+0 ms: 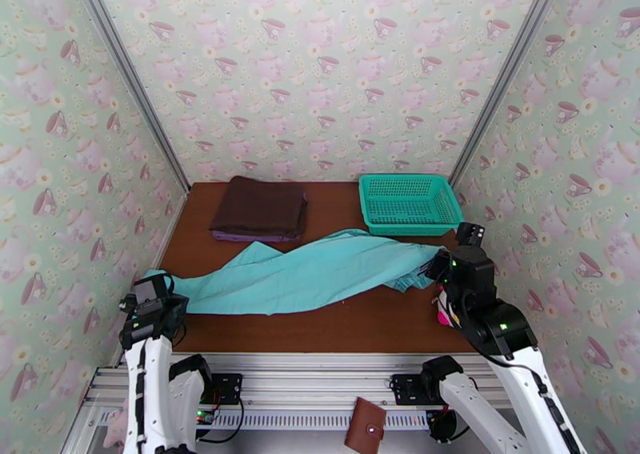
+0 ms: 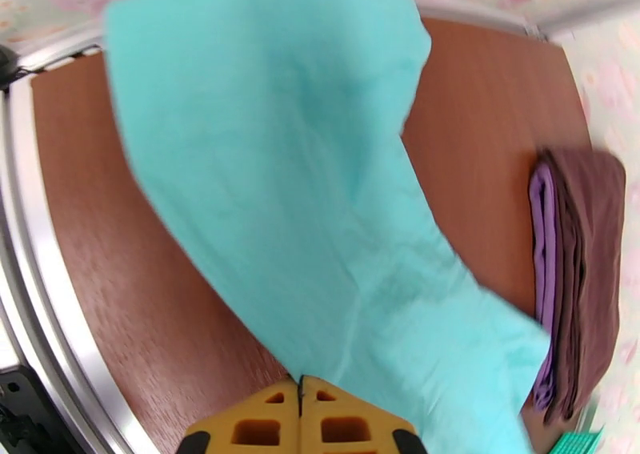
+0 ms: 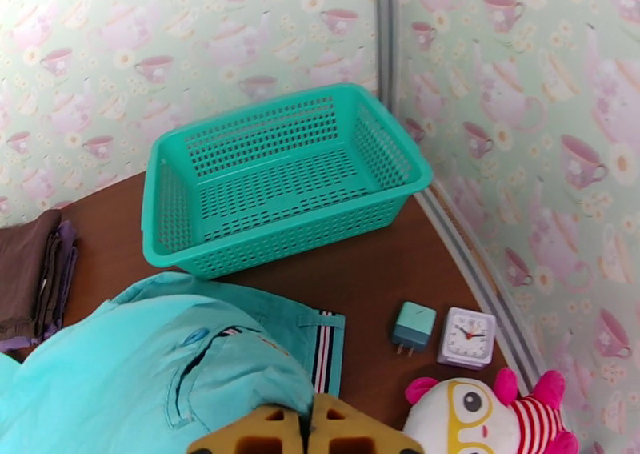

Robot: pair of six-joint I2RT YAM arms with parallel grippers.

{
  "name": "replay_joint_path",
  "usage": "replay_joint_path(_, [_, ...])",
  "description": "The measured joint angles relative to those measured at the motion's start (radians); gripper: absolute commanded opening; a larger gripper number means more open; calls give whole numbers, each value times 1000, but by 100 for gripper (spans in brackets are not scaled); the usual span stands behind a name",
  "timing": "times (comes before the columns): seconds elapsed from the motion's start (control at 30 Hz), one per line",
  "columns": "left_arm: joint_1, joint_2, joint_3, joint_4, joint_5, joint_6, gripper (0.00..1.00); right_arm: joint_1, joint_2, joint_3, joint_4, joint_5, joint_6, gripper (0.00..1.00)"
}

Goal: Fold and stack the trousers

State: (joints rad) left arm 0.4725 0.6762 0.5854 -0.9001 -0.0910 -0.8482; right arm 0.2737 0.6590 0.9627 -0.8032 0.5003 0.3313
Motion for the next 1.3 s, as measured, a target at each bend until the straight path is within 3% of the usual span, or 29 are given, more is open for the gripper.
replay_joint_path(0.2, [22, 23, -2, 26, 111, 37, 0, 0, -70, 0, -42, 111, -13, 0])
replay_joint_path(0.37, [3, -69, -8, 43, 217, 50, 13, 0, -79, 0, -53, 115, -13, 0])
replay_joint_path(0.63, [2, -241, 13, 24, 301, 68, 21, 0, -93, 0, -73, 113, -12, 0])
replay_joint_path(0.67, [2, -252, 20, 15, 306, 68, 22, 0, -97, 0, -74, 113, -12, 7])
replay_joint_path(0.73, [2, -265, 26, 9, 313, 72, 26, 0, -105, 0, -80, 106, -6, 33])
replay_joint_path(0.87, [-14, -259, 25, 45, 370, 110, 49, 0, -129, 3, -81, 83, -19, 68])
replay_joint_path(1.0, [-153, -65, 42, 145, 396, 187, 58, 0, -140, 20, -72, 3, -26, 83])
replay_joint_path(1.17, [-442, 390, 193, 220, 334, 323, 61, 0, -89, 18, -20, -185, -22, 84])
replay_joint_path(1.3, [-547, 672, 354, 246, 244, 404, 63, 0, 19, -21, 59, -363, -21, 85])
